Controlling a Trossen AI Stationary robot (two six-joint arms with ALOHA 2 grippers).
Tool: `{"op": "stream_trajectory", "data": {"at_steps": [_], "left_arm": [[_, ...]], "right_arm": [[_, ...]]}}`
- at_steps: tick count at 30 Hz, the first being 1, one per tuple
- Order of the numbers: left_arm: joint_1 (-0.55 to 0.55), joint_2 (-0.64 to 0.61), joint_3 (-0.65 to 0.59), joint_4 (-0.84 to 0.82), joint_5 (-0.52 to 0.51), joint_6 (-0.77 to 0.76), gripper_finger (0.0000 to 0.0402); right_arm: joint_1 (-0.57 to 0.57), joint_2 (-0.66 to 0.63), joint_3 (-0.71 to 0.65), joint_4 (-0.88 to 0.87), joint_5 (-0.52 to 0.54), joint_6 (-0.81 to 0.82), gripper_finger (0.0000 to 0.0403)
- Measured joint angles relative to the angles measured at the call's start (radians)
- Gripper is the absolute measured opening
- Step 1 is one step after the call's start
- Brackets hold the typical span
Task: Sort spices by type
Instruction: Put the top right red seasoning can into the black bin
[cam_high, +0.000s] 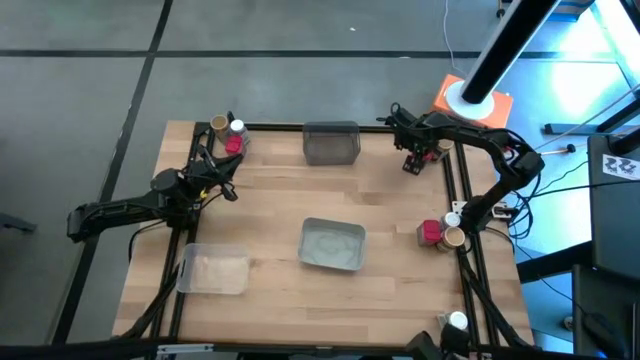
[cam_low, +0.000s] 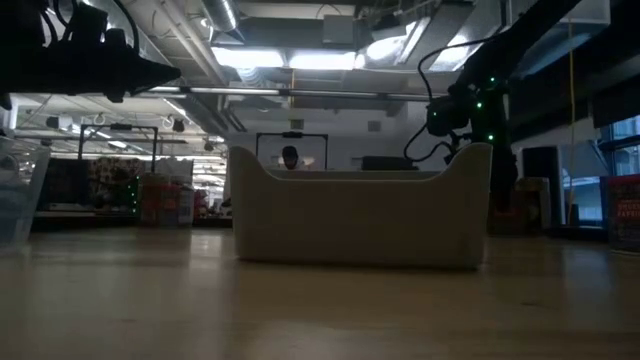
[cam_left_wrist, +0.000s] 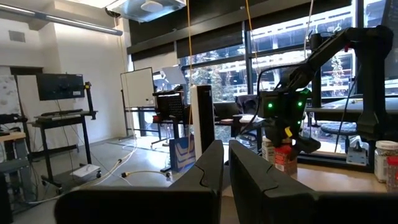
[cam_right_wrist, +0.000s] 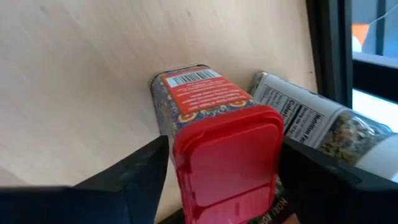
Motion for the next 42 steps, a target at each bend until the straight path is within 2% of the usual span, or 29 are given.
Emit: {"op": "stream_trajectory", "data": {"at_steps": [7, 17, 24, 42], "left_arm": [[0.0, 0.0, 0.0, 0.0, 0.0, 0.0, 0.0015], [0.0, 0.0, 0.0, 0.0, 0.0, 0.0, 0.0015], [0.0, 0.0, 0.0, 0.0, 0.0, 0.0, 0.0015], [0.0, 0.0, 0.0, -0.002, 0.0, 0.043, 0.0015]], "right_arm": [[0.001, -0.002, 0.001, -0.008, -0.02, 0.0, 0.0217], [0.001, -0.001, 0.012, 0.006, -0.033, 0.001, 0.0218], [0.003, 0.0, 0.093, 0.002, -0.12, 0.004, 0.0217], [0.178, 0.0, 0.339, 0.005, -0.127, -0.022, 0.0217]]}}
